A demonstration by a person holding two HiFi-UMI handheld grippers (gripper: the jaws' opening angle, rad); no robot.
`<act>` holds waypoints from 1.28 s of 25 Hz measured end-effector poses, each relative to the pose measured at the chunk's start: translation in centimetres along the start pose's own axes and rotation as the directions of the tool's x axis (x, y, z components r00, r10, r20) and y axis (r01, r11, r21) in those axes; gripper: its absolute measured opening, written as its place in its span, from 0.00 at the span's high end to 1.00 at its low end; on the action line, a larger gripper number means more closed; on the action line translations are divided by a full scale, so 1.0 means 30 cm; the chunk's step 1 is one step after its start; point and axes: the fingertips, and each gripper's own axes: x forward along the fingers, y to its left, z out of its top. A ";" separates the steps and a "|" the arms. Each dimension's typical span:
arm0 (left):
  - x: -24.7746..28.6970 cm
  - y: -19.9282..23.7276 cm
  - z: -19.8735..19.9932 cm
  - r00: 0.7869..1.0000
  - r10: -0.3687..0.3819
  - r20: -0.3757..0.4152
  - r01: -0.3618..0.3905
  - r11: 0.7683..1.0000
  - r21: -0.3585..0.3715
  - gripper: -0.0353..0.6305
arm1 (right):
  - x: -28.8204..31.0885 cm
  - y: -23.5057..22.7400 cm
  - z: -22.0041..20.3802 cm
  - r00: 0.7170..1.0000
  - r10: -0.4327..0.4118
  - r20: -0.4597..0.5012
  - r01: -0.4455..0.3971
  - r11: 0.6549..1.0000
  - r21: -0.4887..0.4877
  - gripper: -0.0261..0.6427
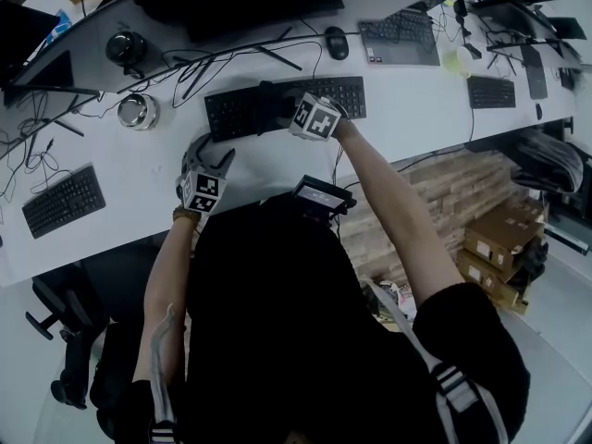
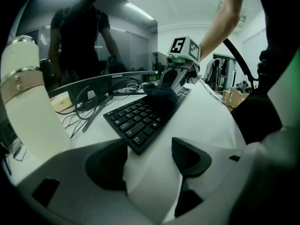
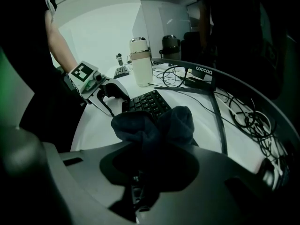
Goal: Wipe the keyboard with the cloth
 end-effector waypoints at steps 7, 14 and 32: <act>0.002 -0.001 0.001 1.000 -0.001 -0.001 0.001 1.000 -0.003 0.51 | 0.060 0.030 0.074 1.000 0.031 0.005 -0.031 0.999 -0.043 0.82; 0.000 -0.001 -0.001 1.000 -0.001 -0.003 0.001 1.000 -0.004 0.51 | 0.100 0.060 0.131 0.999 0.053 0.008 -0.052 0.996 -0.076 0.82; 0.005 0.007 -0.006 1.000 -0.001 0.014 0.001 1.000 0.000 0.51 | 0.255 0.144 0.332 0.994 0.100 -0.055 -0.108 0.975 -0.193 0.82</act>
